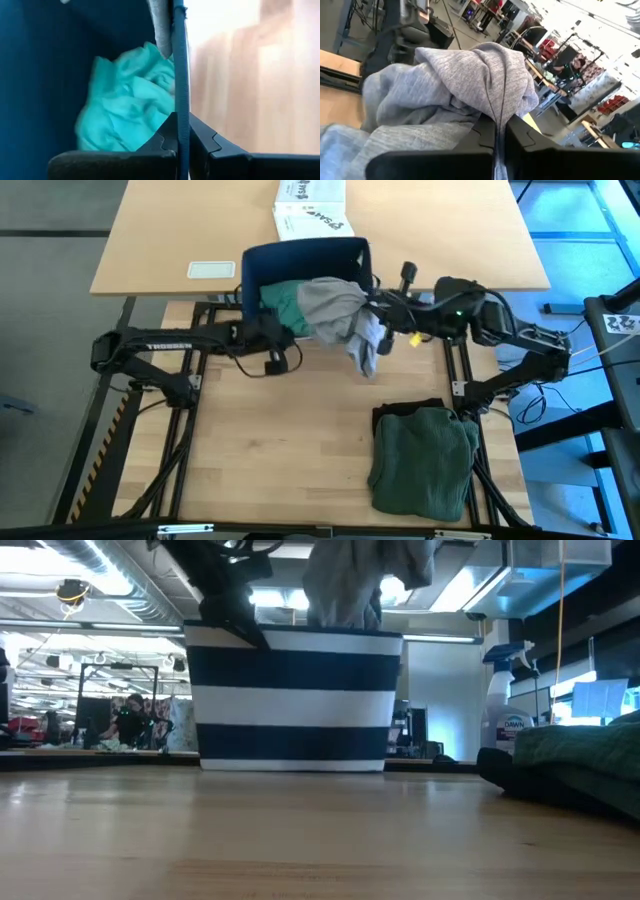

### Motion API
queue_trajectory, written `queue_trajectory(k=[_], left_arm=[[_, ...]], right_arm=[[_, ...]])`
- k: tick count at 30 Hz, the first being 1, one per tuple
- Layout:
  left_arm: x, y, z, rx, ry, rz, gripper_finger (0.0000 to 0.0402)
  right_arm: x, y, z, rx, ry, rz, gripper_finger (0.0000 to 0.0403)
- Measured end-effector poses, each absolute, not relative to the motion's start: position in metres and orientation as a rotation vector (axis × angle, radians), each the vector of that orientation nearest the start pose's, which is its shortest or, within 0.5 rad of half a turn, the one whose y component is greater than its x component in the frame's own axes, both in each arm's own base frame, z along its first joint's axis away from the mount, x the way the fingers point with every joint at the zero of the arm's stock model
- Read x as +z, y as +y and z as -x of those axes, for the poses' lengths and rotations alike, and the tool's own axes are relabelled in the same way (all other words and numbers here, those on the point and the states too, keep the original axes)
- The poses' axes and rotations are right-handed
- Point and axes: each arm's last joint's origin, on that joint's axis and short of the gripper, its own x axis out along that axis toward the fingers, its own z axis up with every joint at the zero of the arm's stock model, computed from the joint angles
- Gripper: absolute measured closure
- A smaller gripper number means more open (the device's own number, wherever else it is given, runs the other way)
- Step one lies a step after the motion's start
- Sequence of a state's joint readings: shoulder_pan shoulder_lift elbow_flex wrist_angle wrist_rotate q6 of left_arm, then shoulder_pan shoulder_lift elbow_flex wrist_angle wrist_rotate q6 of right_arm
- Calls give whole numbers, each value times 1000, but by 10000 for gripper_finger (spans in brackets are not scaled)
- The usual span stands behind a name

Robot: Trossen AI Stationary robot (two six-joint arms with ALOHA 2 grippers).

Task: Fold Laundry from Bin
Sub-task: Fold the gray shirt

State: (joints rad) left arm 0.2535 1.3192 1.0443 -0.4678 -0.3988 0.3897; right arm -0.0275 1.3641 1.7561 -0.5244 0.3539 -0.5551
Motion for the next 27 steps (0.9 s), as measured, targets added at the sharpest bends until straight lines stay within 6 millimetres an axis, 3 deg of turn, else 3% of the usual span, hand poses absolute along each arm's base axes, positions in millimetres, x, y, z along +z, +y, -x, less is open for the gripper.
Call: queue_trajectory(k=[11,19,27], left_arm=[[303,170,-220,506,788,-443,392],[321,210,-189,585,770,-464,392],[318,240,-161,562,774,-505,392]], right_arm=[[505,15,-254,-302,193,631,396],[496,16,-257,-292,237,610,396],[490,17,-264,-264,264,598,396]])
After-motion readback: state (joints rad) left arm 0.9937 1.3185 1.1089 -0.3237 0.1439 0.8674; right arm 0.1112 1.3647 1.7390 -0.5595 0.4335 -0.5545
